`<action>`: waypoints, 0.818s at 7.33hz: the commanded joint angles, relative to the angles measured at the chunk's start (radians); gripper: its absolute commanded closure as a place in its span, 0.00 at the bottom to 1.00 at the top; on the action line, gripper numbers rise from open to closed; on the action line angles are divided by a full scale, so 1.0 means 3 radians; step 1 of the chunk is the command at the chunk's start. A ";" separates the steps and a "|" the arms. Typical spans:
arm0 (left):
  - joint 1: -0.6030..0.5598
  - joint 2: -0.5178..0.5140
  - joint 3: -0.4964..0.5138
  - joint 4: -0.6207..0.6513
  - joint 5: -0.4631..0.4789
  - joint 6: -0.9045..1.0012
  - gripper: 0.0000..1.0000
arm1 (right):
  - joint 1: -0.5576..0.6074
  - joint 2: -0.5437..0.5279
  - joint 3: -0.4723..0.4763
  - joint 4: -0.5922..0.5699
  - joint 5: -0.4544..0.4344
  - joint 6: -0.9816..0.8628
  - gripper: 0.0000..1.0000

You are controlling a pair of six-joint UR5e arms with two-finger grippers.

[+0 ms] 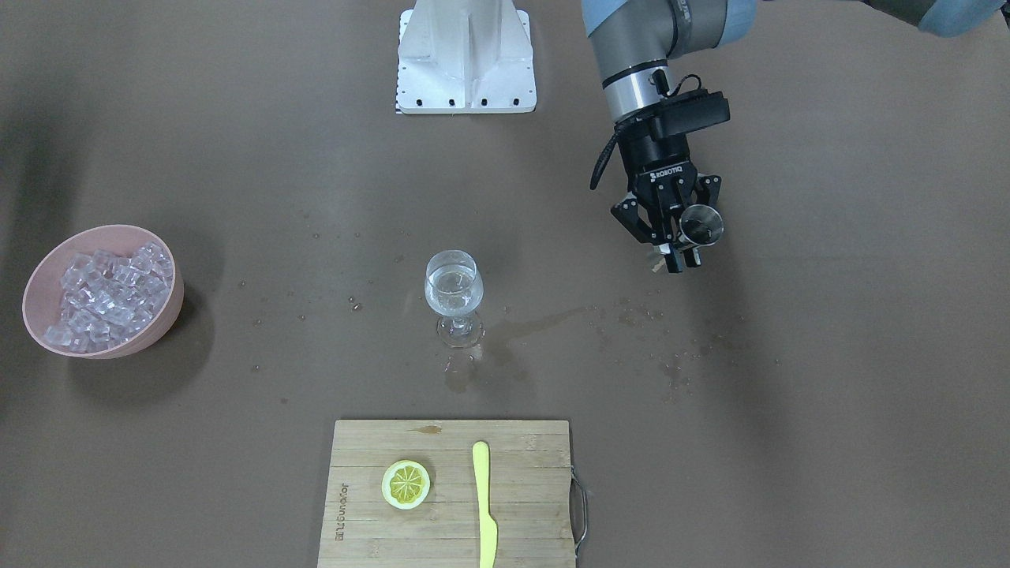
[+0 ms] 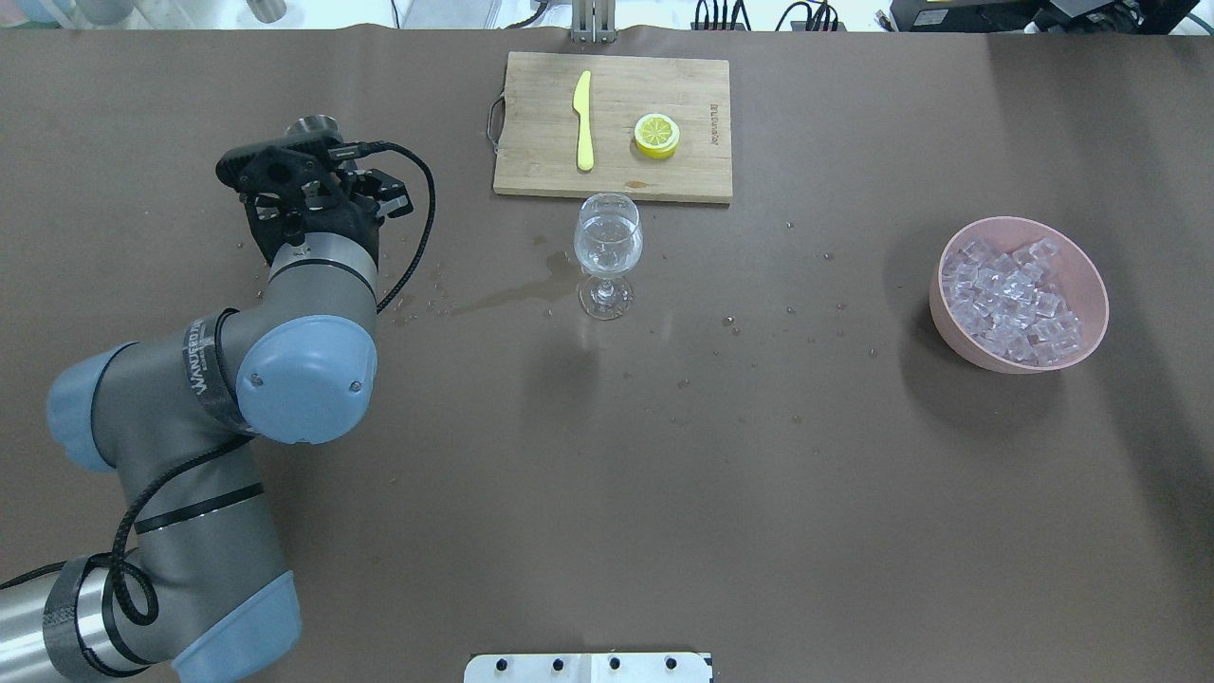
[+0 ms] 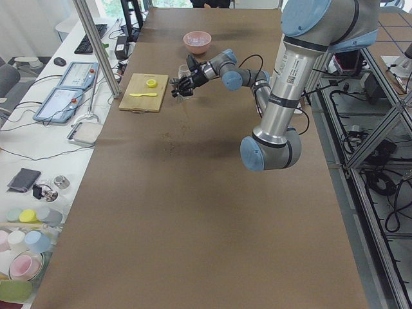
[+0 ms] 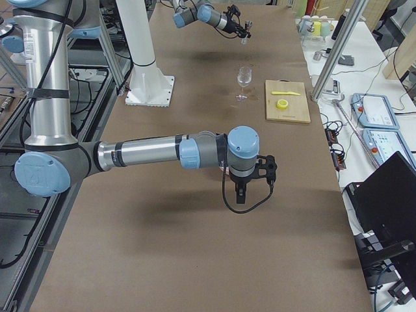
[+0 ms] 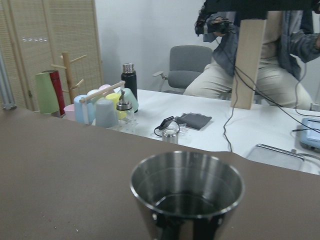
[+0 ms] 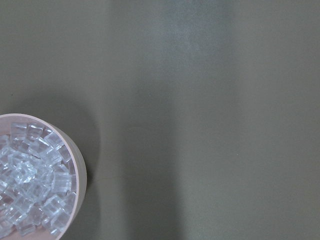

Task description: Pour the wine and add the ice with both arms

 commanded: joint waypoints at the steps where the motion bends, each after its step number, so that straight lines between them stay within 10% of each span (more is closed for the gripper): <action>1: 0.0054 -0.0186 -0.0045 -0.0371 -0.0464 0.0619 1.00 | 0.0003 0.0000 0.0006 -0.0011 0.0054 0.0004 0.00; 6: 0.0131 -0.0856 0.0195 -0.0046 -0.0955 0.1158 1.00 | -0.0002 -0.0020 0.0001 -0.0022 0.0065 0.0009 0.00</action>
